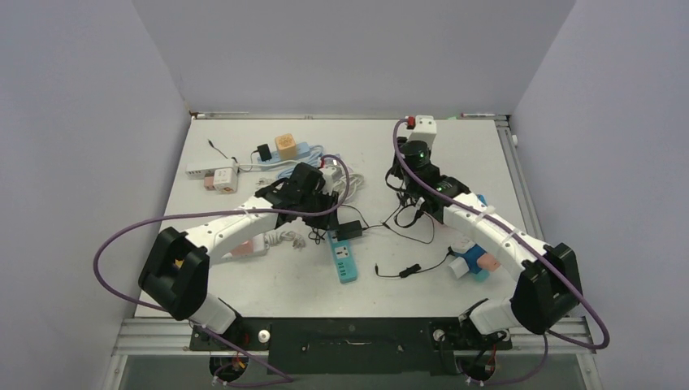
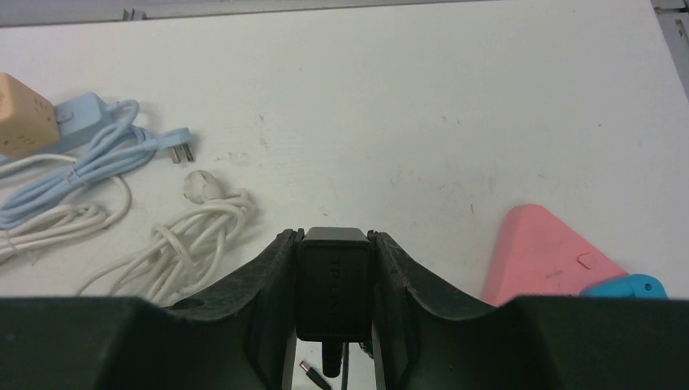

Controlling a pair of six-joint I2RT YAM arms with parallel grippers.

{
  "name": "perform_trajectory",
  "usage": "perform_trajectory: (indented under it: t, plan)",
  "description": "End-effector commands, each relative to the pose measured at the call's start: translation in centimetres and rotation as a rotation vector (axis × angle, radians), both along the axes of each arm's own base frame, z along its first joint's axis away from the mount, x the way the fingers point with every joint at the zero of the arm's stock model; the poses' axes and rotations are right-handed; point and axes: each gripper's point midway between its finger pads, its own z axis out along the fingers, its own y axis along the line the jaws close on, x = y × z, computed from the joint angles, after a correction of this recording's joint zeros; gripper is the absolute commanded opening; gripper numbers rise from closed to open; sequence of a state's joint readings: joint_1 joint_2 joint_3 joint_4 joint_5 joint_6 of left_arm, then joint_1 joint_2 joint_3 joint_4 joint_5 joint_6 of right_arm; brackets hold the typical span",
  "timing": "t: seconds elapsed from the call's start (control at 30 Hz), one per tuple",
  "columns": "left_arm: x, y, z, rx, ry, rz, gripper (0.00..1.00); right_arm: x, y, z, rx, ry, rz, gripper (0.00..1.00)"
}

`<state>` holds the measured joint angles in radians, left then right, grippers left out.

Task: Pull the plug off the socket
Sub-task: Place the plug at the center of the board.

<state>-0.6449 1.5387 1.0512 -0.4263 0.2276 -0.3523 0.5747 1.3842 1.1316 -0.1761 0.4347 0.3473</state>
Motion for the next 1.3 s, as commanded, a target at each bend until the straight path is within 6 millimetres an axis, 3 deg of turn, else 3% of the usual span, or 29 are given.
perform_trajectory:
  t: [0.0,0.23,0.5,0.77,0.87,1.03,1.27]
  plan:
    - [1.1,0.9,2.6,0.002,-0.101,0.023,0.30,1.9,0.6,-1.1,0.021,-0.048,-0.001,0.05]
    - [1.9,1.8,4.4,0.003,-0.177,0.063,0.51,3.7,0.3,-5.8,-0.005,0.032,-0.022,0.10]
    - [2.5,2.5,5.4,-0.035,-0.196,0.095,0.70,4.1,-1.0,-10.5,0.020,0.118,-0.064,0.17]
    - [4.1,4.5,7.2,-0.127,-0.229,0.203,0.87,4.5,-2.3,-13.7,0.110,0.219,-0.081,0.44]
    - [4.6,5.4,7.9,-0.151,-0.247,0.237,0.90,4.8,-2.4,-15.0,0.114,0.257,-0.085,0.48]
    - [4.9,6.3,8.6,-0.147,-0.276,0.264,0.92,4.6,-2.5,-16.3,0.101,0.302,-0.087,0.50]
    - [4.9,6.4,8.7,-0.146,-0.280,0.263,0.92,4.5,-2.4,-15.4,0.112,0.283,-0.076,0.59]
